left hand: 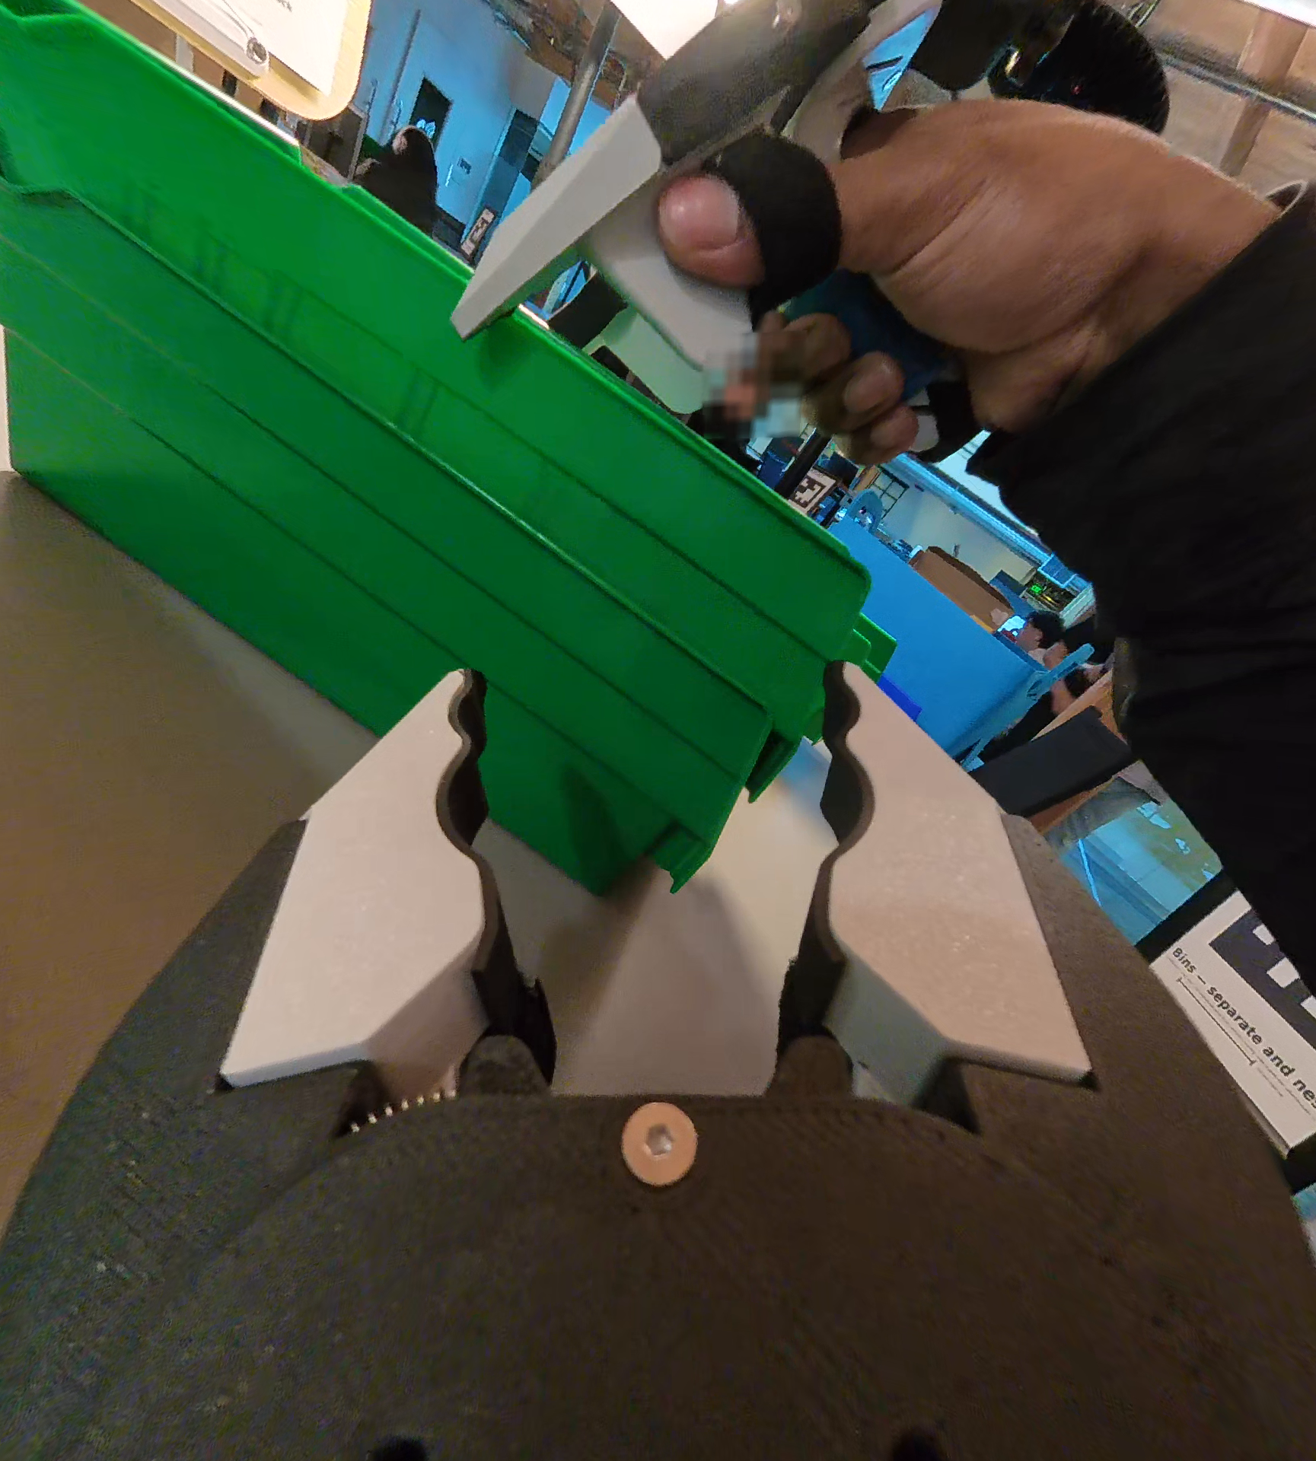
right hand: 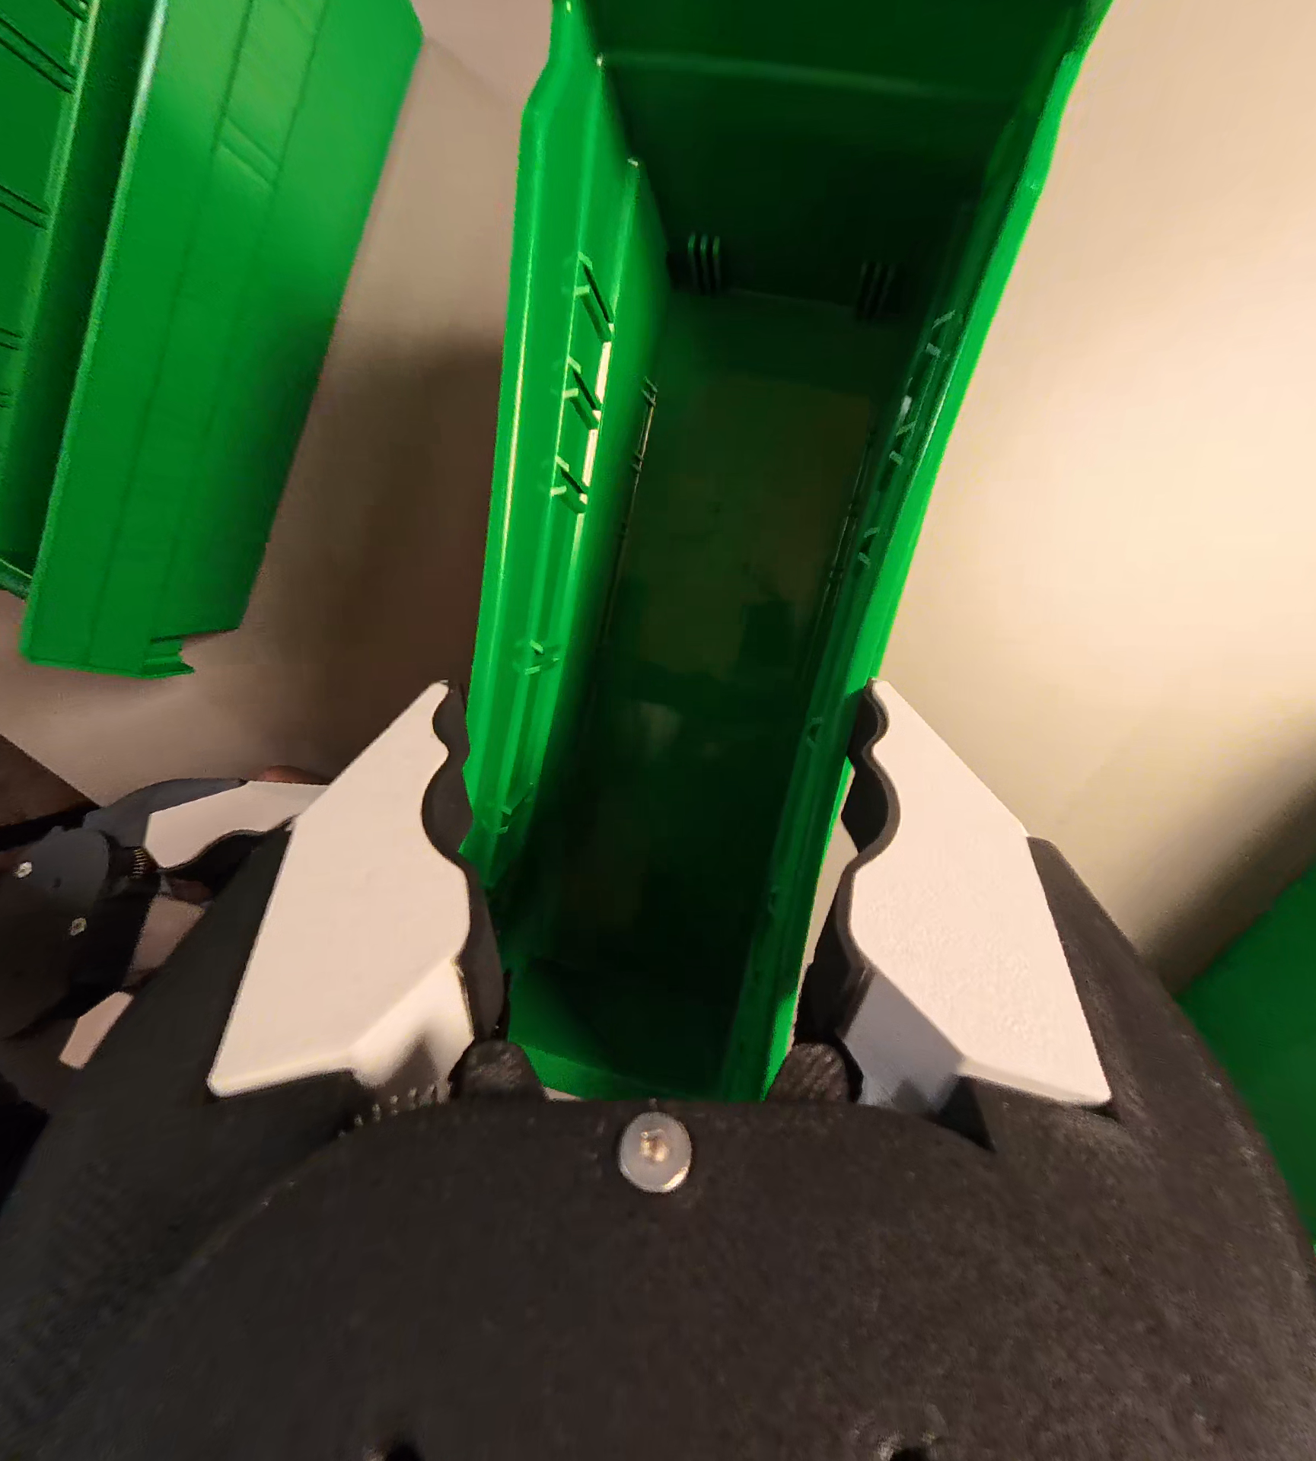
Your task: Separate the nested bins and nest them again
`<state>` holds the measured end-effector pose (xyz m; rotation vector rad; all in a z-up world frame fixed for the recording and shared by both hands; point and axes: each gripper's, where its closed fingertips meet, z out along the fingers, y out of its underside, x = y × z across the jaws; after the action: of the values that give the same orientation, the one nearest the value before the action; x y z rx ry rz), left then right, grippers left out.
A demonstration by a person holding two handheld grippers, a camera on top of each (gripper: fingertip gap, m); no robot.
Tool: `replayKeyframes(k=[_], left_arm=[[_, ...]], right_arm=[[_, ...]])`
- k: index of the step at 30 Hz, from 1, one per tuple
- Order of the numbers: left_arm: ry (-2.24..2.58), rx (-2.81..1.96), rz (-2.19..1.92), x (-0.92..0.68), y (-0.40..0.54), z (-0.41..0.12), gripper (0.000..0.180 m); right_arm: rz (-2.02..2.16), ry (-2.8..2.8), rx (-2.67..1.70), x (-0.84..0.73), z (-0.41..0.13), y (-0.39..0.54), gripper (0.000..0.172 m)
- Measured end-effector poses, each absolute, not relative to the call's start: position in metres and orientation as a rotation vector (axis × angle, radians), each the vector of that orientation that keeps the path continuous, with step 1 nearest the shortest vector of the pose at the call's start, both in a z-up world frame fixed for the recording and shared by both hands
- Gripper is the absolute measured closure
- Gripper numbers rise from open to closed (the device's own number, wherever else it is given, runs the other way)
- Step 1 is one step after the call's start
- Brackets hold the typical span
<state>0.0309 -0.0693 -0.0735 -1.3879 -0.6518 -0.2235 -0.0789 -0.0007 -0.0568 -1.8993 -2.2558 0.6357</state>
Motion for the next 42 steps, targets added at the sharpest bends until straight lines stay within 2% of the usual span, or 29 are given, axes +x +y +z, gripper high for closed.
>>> replayKeyframes(k=[6,11,18,27,36,37,42], left_arm=[[-0.654,-1.384,-0.225,0.031,-0.07,-0.073,0.095],[-0.654,-1.377,-0.228,0.03,-0.071,-0.073,0.095],[-0.655,-1.374,-0.226,0.03,-0.071,-0.072,0.095],[-0.656,-1.372,-0.222,0.03,-0.072,-0.072,0.095],[-0.663,-1.378,-0.235,0.029,-0.071,-0.074,0.095],[-0.662,-1.376,-0.236,0.029,-0.071,-0.073,0.095],[-0.661,-1.369,-0.239,0.029,-0.071,-0.073,0.095]], right_arm=[[0.696,-2.237,-1.867,-0.078,-0.032,-0.001,0.073],[0.836,-2.202,-1.847,-0.073,0.011,0.005,0.073],[0.897,-2.046,-1.853,-0.057,0.062,0.058,0.071],[0.654,-1.913,-2.045,-0.05,-0.018,0.139,0.072],[0.581,-1.969,-2.125,-0.047,-0.091,0.133,0.072],[0.601,-1.962,-2.128,-0.048,-0.095,0.132,0.067],[0.71,-1.914,-2.114,-0.045,-0.086,0.129,0.065]])
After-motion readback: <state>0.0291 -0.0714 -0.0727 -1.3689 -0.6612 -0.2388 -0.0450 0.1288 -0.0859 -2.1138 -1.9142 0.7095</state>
